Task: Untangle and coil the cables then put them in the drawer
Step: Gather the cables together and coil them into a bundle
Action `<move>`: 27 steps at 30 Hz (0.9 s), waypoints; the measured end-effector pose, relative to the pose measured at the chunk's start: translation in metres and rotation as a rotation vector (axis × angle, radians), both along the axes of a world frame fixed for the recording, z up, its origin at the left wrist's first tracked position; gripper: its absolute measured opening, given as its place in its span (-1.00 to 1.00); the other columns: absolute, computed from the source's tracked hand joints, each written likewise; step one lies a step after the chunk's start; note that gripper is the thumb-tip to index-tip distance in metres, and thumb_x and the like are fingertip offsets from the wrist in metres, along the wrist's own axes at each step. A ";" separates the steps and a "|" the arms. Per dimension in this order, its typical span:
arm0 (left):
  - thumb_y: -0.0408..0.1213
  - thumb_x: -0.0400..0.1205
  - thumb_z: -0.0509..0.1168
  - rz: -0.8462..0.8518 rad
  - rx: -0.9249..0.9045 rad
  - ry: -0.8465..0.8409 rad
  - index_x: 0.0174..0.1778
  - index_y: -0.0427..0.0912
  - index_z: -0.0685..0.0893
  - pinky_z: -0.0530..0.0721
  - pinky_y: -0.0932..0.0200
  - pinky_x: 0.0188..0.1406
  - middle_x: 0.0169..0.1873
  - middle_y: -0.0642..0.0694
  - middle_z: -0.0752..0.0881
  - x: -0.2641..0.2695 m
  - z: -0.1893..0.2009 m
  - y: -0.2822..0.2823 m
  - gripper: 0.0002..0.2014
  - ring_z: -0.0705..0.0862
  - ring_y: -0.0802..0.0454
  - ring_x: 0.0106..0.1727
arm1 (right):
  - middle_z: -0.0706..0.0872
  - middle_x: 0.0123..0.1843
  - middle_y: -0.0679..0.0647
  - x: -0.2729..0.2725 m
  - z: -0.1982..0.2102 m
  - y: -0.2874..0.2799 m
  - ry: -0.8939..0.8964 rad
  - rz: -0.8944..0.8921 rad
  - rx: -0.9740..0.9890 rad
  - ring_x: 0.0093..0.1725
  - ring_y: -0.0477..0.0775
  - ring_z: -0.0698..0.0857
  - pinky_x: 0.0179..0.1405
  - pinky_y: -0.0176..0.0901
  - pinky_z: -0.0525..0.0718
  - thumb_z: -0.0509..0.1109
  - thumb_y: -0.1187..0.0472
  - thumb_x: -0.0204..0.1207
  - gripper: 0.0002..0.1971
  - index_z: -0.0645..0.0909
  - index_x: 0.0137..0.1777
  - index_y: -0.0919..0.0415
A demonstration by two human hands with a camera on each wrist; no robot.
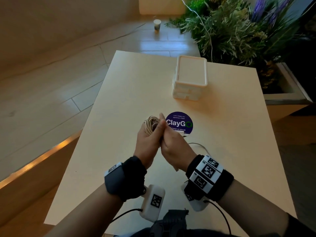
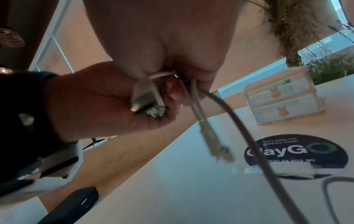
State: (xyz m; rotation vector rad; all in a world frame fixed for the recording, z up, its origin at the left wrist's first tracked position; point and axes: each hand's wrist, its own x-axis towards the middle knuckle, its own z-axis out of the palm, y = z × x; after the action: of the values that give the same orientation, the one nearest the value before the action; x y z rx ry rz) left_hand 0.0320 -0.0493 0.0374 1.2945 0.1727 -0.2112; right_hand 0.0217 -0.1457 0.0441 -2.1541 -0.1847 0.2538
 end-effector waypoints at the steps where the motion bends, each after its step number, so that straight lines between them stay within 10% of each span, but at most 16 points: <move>1: -0.26 0.67 0.26 0.029 0.003 0.014 -0.25 -0.21 0.49 0.57 0.38 -0.45 -0.57 0.14 0.62 0.001 0.001 -0.002 -0.81 0.59 0.26 -0.48 | 0.56 0.40 0.28 0.000 0.002 0.000 0.035 0.031 -0.021 0.31 0.13 0.61 0.23 -0.32 0.46 0.05 0.32 0.66 -0.33 -0.22 0.66 0.19; 6: -0.13 0.68 0.21 0.119 0.003 0.119 -0.13 -0.16 0.53 0.51 0.31 -0.44 -0.30 -0.03 0.67 0.011 -0.006 0.002 -0.82 0.56 0.17 -0.36 | 0.62 -0.02 0.06 -0.006 0.002 -0.005 0.068 0.096 -0.045 -0.37 -0.29 0.57 -0.28 -0.45 0.45 0.07 0.34 0.66 -0.19 -0.52 0.58 0.02; 10: -0.15 0.72 0.12 0.151 -0.307 0.230 -0.11 -0.18 0.49 0.69 0.11 -0.06 -0.17 -0.12 0.84 0.024 -0.008 0.010 -0.81 0.78 0.05 0.01 | 0.60 0.05 0.17 -0.026 -0.011 0.000 0.071 -0.005 0.058 -0.20 -0.15 0.54 -0.05 -0.23 0.46 0.08 0.35 0.67 -0.28 -0.30 0.65 0.02; 13: -0.18 0.72 0.13 0.229 -0.599 0.340 -0.23 -0.18 0.50 0.78 0.15 -0.26 -0.52 -0.01 0.67 0.027 -0.003 0.011 -0.76 0.73 0.15 -0.43 | 0.51 0.46 0.17 -0.038 -0.014 0.003 -0.044 -0.036 0.077 0.29 -0.05 0.55 0.21 -0.50 0.42 0.11 0.38 0.66 -0.40 0.02 0.66 0.17; 17: -0.10 0.71 0.14 0.263 -0.677 0.411 -0.26 -0.16 0.45 0.53 0.39 -0.61 -0.59 0.04 0.45 0.035 -0.006 0.015 -0.72 0.41 0.23 -0.66 | 0.64 0.31 0.19 -0.044 -0.007 -0.005 -0.141 -0.049 -0.019 0.16 0.02 0.64 0.10 -0.56 0.44 0.13 0.22 0.66 -0.56 0.33 0.54 0.21; 21: 0.04 0.68 0.14 0.237 -0.435 0.309 -0.23 -0.14 0.43 0.36 0.38 -0.69 -0.56 0.02 0.40 0.038 -0.008 0.014 -0.67 0.31 0.20 -0.65 | 0.63 0.14 0.14 -0.046 0.005 -0.010 -0.170 0.106 -0.269 -0.05 0.12 0.68 -0.08 -0.19 0.59 0.16 0.19 0.67 -0.55 0.31 0.55 0.21; 27: 0.12 0.64 0.10 -0.149 0.182 0.056 -0.18 -0.14 0.42 0.34 0.19 -0.55 -0.42 -0.06 0.44 0.030 0.000 0.014 -0.64 0.34 0.10 -0.55 | 0.62 -0.35 0.05 -0.031 0.022 -0.023 -0.485 0.401 -0.674 -0.59 -0.01 0.53 -0.67 -0.32 0.37 0.55 0.38 0.30 -0.68 0.69 0.07 0.30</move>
State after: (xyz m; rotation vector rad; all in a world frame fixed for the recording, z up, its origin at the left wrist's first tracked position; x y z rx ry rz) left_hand 0.0621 -0.0354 0.0378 1.4848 0.1457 -0.3657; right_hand -0.0097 -0.1686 0.0660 -2.8064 -0.9264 0.0042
